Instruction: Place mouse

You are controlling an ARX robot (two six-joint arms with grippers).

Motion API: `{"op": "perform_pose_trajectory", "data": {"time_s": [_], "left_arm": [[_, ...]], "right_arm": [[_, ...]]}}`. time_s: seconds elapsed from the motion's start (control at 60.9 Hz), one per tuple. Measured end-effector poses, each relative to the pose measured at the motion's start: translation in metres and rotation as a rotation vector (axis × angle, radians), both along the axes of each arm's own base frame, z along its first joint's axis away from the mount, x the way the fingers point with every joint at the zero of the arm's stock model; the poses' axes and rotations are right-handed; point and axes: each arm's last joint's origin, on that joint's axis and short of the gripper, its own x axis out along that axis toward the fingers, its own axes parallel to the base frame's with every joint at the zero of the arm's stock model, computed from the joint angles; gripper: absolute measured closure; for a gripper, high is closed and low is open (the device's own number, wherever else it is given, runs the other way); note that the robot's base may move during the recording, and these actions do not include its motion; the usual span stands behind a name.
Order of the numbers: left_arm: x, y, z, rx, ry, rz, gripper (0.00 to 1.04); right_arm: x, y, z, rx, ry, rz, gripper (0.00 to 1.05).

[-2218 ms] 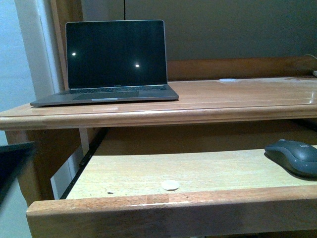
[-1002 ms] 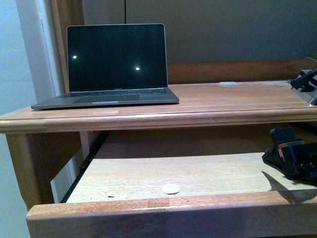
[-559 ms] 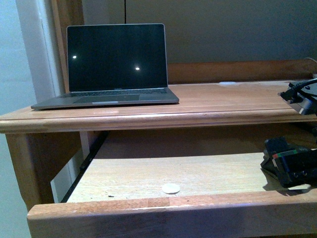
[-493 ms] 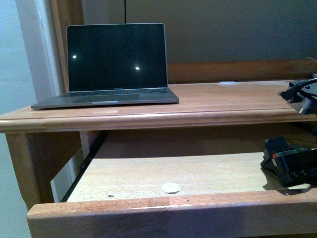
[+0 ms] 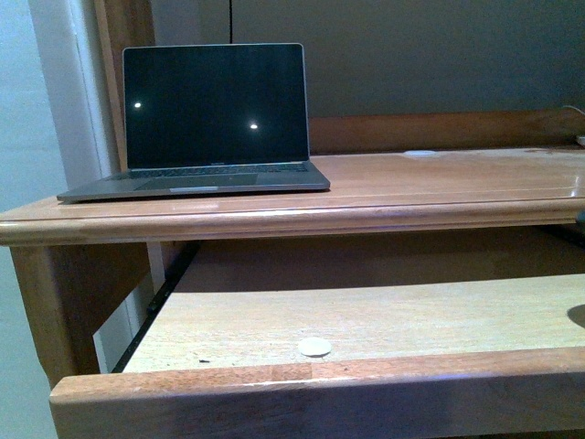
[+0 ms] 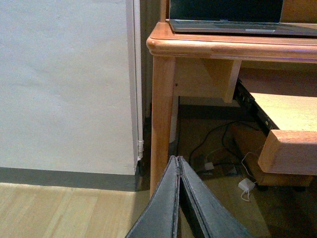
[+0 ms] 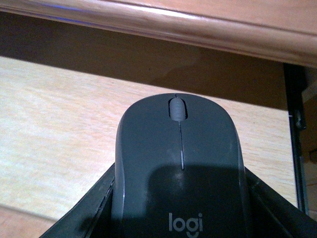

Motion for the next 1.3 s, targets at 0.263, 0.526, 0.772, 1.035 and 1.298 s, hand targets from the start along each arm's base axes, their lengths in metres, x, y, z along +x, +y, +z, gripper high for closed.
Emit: {"op": "perform_pose_trajectory", "data": {"time_s": [0.263,0.526,0.772,1.035,1.298], "left_arm": [[0.0,0.0,0.0,0.0,0.0,0.0,0.92],[0.0,0.0,0.0,0.0,0.0,0.0,0.43],[0.0,0.0,0.0,0.002,0.0,0.0,0.07],[0.0,0.0,0.0,0.002,0.0,0.0,0.08],[0.0,0.0,0.0,0.002,0.0,0.0,0.08]], "right_arm": [[0.046,0.04,0.075,0.012,-0.237,-0.074,0.5],[0.148,0.128,0.046,-0.058,-0.155,-0.208,0.5],[0.199,0.153,0.019,-0.121,-0.121,-0.339,0.5],[0.21,0.156,0.017,-0.11,-0.132,-0.352,0.39],[0.204,0.145,0.015,0.037,-0.18,-0.319,0.07]]}}
